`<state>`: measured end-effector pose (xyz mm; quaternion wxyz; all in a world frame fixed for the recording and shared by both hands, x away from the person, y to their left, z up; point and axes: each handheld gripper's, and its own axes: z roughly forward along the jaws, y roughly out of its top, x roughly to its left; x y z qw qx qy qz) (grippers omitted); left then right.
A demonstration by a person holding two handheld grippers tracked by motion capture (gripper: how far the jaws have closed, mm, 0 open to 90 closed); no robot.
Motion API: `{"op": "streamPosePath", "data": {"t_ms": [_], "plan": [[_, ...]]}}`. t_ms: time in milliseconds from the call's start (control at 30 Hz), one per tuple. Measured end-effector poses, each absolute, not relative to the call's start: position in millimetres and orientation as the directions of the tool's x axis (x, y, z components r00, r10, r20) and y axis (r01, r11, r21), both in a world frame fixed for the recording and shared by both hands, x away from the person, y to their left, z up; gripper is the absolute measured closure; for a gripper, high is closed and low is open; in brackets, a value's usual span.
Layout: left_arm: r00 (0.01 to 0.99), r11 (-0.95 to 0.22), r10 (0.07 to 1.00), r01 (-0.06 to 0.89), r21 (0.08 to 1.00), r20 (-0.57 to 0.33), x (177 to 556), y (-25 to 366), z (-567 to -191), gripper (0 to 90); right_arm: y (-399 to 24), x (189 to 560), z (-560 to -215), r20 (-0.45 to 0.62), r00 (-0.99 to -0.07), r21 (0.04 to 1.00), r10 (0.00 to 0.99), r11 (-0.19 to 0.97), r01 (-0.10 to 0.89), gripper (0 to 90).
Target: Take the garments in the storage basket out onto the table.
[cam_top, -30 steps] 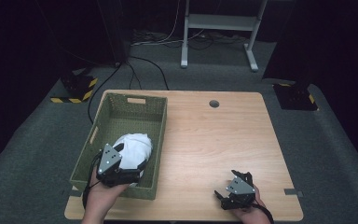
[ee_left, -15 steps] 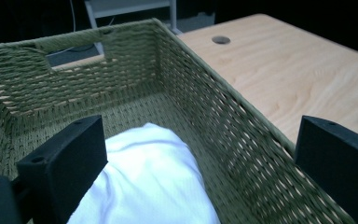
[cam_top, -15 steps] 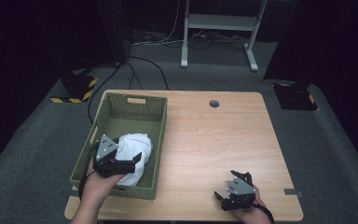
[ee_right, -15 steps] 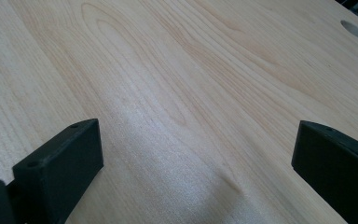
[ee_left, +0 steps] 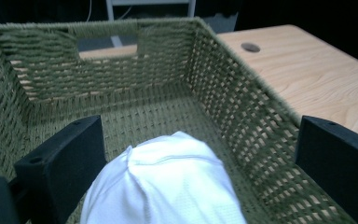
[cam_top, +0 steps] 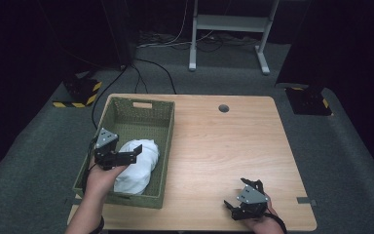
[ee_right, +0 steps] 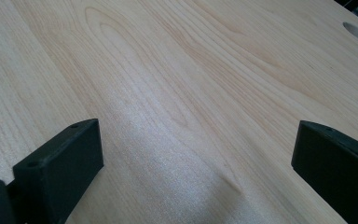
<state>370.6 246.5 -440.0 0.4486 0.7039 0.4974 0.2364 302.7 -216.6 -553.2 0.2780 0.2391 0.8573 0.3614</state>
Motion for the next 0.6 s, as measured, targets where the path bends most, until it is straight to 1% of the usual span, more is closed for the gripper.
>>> {"op": "streamPosePath", "data": {"t_ms": [100, 167, 233, 300, 367, 533, 600], "plan": [[0.370, -0.143, 0.926, 0.537, 0.832, -0.080, 378.0, 250.1, -444.7, 2.1, -216.3, 302.4, -553.4, -0.307, -0.730, 0.751, 0.610, 0.627, 0.208, 1.5], [0.365, -0.153, 0.926, 0.590, 0.793, -0.093, 385.1, 253.4, -450.1, 2.2, -215.8, 302.2, -553.6, -0.311, -0.730, 0.749, 0.608, 0.630, 0.206, 1.5], [0.366, -0.157, 0.925, 0.608, 0.778, -0.100, 387.3, 254.1, -451.8, 2.6, -215.7, 302.2, -553.6, -0.312, -0.730, 0.748, 0.608, 0.631, 0.206, 1.5], [0.375, -0.190, 0.923, 0.649, 0.736, -0.092, 393.2, 254.7, -456.6, 3.8, -215.7, 302.1, -553.6, -0.313, -0.730, 0.748, 0.608, 0.631, 0.205, 1.5], [0.376, -0.193, 0.922, 0.654, 0.731, -0.093, 394.1, 254.8, -457.4, 4.0, -215.6, 302.1, -553.6, -0.313, -0.730, 0.748, 0.608, 0.631, 0.205, 1.6], [0.379, -0.215, 0.920, 0.703, 0.678, -0.101, 402.8, 255.5, -465.4, 5.2, -215.7, 302.0, -553.6, -0.313, -0.730, 0.748, 0.607, 0.631, 0.204, 1.6], [0.378, -0.234, 0.922, 0.719, 0.655, -0.087, 406.5, 255.7, -470.1, 5.3, -215.8, 302.0, -553.6, -0.312, -0.731, 0.748, 0.607, 0.631, 0.205, 1.6]]}}
